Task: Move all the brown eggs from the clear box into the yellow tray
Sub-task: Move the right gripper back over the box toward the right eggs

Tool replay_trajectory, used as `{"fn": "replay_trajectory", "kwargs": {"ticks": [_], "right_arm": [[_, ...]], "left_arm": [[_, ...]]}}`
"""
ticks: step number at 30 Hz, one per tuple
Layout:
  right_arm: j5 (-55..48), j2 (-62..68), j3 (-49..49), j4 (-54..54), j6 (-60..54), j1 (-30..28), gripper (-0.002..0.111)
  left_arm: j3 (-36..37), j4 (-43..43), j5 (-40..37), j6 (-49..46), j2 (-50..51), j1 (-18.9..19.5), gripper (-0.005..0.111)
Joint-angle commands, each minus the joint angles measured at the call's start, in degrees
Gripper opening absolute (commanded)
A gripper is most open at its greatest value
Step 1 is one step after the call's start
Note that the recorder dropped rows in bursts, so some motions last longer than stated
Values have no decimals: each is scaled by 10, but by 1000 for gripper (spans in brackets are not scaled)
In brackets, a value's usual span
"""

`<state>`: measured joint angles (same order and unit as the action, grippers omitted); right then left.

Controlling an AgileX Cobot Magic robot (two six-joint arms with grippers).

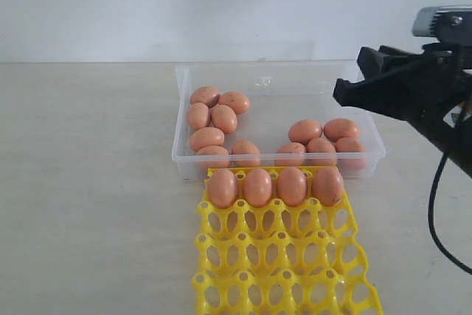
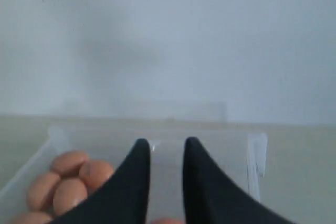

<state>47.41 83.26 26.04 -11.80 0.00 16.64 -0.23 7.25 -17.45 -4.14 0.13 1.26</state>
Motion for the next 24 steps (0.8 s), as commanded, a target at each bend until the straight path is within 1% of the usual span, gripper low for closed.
{"fn": "replay_trajectory", "kwargs": {"ticks": [1, 4, 8, 10, 12, 14, 15, 16, 18, 22, 23, 24], "right_arm": [[-263, 9, 78, 7, -32, -1, 0], [-395, 29, 175, 20, -58, -1, 0], [-573, 99, 365, 20, -87, -1, 0], [-700, 157, 471, 20, -130, -1, 0], [-809, 213, 557, 20, -172, -1, 0], [-872, 269, 630, 20, -227, -1, 0], [-883, 287, 657, 20, -260, -1, 1], [-889, 306, 677, 20, -289, -1, 4], [-888, 336, 701, 20, -351, -1, 14], [-853, 371, 709, 20, -482, -1, 54], [-839, 380, 709, 20, -519, -1, 59], [-826, 388, 709, 23, -548, -1, 61]], "left_arm": [[2, -2, 7, -2, -1, -2, 4], [2, -2, 7, -2, -1, -2, 4], [2, -2, 7, -2, -1, -2, 4], [2, -2, 7, -2, -1, -2, 4], [2, -2, 7, -2, -1, -2, 4], [2, -2, 7, -2, -1, -2, 4], [2, -2, 7, -2, -1, -2, 4], [2, -2, 7, -2, -1, -2, 4], [2, -2, 7, -2, -1, -2, 4], [2, -2, 7, -2, -1, -2, 4], [2, -2, 7, -2, -1, -2, 4], [2, -2, 7, -2, -1, -2, 4]]}}
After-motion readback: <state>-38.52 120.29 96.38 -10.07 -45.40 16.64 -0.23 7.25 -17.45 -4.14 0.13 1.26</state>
